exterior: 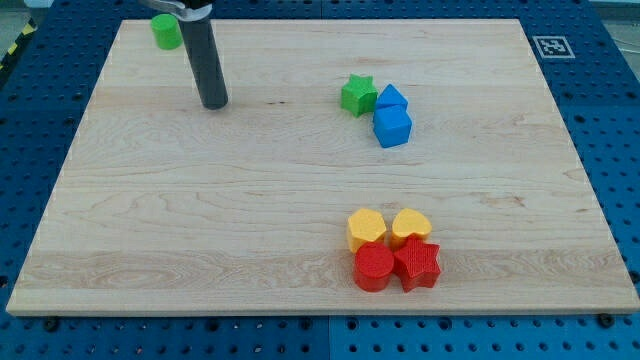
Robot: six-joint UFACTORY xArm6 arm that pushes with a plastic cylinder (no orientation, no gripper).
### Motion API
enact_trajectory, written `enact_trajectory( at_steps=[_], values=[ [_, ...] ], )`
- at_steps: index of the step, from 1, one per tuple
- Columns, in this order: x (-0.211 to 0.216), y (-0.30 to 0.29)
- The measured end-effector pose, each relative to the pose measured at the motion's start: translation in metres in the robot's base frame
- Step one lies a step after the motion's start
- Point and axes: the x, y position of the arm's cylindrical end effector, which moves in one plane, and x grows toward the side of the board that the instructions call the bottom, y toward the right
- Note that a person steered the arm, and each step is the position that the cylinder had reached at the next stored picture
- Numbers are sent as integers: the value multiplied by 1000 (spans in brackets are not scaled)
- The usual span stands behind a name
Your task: Point the arm on top of yellow blocks
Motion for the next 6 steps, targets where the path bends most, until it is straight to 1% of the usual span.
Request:
enact_trajectory(
  at_steps=[1, 3, 4, 5, 6],
  values=[
    [16, 0],
    [66, 7],
    [83, 33],
    [84, 38],
    [102, 75]
  ],
)
